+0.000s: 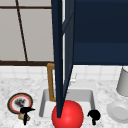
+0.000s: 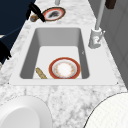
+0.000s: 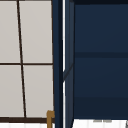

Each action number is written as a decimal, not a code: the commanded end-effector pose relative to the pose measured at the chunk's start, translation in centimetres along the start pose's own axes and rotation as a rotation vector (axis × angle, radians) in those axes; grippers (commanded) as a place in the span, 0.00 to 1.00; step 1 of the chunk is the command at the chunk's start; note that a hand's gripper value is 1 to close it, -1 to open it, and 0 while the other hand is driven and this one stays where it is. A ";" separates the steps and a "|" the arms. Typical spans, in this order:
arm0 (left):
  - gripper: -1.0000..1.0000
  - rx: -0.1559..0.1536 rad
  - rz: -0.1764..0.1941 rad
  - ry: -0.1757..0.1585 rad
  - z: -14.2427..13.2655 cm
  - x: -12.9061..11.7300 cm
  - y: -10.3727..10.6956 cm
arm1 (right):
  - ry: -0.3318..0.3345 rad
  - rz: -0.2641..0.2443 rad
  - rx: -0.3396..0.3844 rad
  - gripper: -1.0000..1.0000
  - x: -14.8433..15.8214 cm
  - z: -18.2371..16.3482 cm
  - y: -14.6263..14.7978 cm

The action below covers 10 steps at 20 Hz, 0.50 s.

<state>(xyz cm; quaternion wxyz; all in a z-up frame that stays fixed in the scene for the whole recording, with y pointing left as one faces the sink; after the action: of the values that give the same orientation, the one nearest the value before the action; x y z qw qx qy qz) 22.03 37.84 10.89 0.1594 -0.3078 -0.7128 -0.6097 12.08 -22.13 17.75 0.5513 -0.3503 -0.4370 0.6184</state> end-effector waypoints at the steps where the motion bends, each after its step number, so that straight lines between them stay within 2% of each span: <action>1: 0.00 -0.075 0.021 -0.076 0.5 -1.8 -1.0 | 0.000 0.000 0.000 0.50 0.0 0.0 0.0; 6: 0.00 -0.079 0.017 -0.071 0.6 -2.1 -1.0 | 0.000 -0.001 0.000 0.50 0.0 0.0 0.0; 8: 0.00 -0.083 -0.015 -0.057 0.7 -0.9 -0.3 | 0.000 -0.001 -0.001 0.50 0.0 0.0 0.0; 9: 0.00 -0.079 -0.051 -0.054 1.4 0.2 0.1 | 0.000 -0.001 -0.001 0.50 0.0 0.0 0.0; 10: 0.00 -0.068 -0.063 -0.049 1.9 1.0 0.3 | 0.000 -0.001 -0.001 0.50 0.0 0.0 0.0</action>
<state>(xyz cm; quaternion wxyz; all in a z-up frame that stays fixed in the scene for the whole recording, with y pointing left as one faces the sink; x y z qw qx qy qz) 22.01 38.14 10.72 0.1451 -0.3171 -0.7133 -0.6080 12.08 -22.13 17.75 0.5516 -0.3504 -0.4372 0.6179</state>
